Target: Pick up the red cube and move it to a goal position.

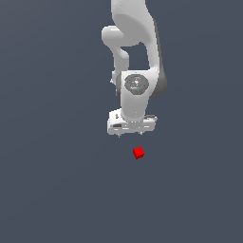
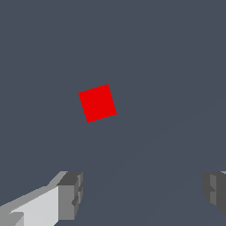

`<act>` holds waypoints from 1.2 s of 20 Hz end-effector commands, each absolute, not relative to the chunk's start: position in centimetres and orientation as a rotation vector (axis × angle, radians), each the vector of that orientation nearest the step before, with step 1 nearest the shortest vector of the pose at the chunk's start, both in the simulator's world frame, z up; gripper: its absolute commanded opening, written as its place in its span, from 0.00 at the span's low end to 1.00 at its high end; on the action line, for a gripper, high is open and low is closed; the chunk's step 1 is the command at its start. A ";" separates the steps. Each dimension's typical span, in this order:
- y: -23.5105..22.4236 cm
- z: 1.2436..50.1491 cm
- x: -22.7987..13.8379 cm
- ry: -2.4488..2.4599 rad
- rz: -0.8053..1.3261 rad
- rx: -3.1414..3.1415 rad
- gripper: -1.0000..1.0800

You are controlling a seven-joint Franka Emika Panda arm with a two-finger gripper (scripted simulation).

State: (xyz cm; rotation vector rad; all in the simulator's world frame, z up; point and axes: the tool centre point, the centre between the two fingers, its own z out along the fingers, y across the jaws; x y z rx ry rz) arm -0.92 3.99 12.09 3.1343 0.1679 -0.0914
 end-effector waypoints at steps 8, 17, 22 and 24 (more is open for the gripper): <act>6.3 6.3 1.8 0.419 -0.041 3.114 0.96; 8.2 2.6 3.7 0.587 -0.006 3.087 0.96; 8.5 2.0 4.0 0.615 0.000 3.081 0.96; 8.5 2.0 4.0 0.615 0.000 3.081 0.00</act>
